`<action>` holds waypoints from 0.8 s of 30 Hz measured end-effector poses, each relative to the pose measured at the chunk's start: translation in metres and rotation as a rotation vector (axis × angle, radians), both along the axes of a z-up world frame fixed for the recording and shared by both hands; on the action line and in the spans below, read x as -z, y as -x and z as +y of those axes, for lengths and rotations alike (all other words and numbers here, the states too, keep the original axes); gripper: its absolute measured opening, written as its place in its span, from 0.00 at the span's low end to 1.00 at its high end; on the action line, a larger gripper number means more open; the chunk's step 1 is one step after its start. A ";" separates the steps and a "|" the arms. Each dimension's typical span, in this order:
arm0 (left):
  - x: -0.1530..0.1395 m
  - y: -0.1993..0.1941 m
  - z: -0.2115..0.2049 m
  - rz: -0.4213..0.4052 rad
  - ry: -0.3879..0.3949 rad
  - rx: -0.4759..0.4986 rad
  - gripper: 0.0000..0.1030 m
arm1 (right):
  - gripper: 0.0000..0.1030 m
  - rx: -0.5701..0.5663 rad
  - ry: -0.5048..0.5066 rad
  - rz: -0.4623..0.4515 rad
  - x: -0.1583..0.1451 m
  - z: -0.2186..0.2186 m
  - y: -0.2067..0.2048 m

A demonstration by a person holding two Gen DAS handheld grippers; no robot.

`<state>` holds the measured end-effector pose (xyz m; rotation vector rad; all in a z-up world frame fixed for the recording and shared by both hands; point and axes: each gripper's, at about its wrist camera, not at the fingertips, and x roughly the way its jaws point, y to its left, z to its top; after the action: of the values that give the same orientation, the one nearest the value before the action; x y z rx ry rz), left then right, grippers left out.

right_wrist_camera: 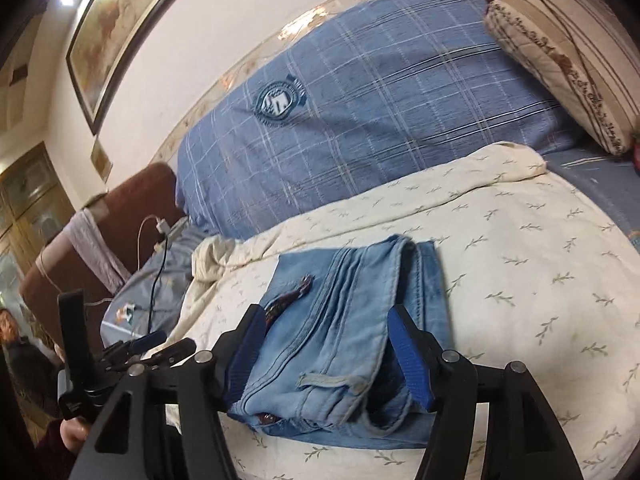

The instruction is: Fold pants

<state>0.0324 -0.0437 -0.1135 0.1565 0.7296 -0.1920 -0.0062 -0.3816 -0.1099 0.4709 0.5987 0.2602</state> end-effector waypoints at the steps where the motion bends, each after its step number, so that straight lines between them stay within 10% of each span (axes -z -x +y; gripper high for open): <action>1: -0.001 0.000 -0.001 -0.002 -0.002 0.002 0.78 | 0.65 0.010 -0.006 0.002 -0.001 -0.004 0.000; 24: 0.015 -0.025 -0.022 0.073 0.053 0.053 0.78 | 0.67 0.046 -0.089 0.152 0.027 -0.041 -0.024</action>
<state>0.0576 -0.0658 -0.1282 0.1185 0.7927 -0.2686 0.0183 -0.4229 -0.1367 0.5935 0.7257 0.2093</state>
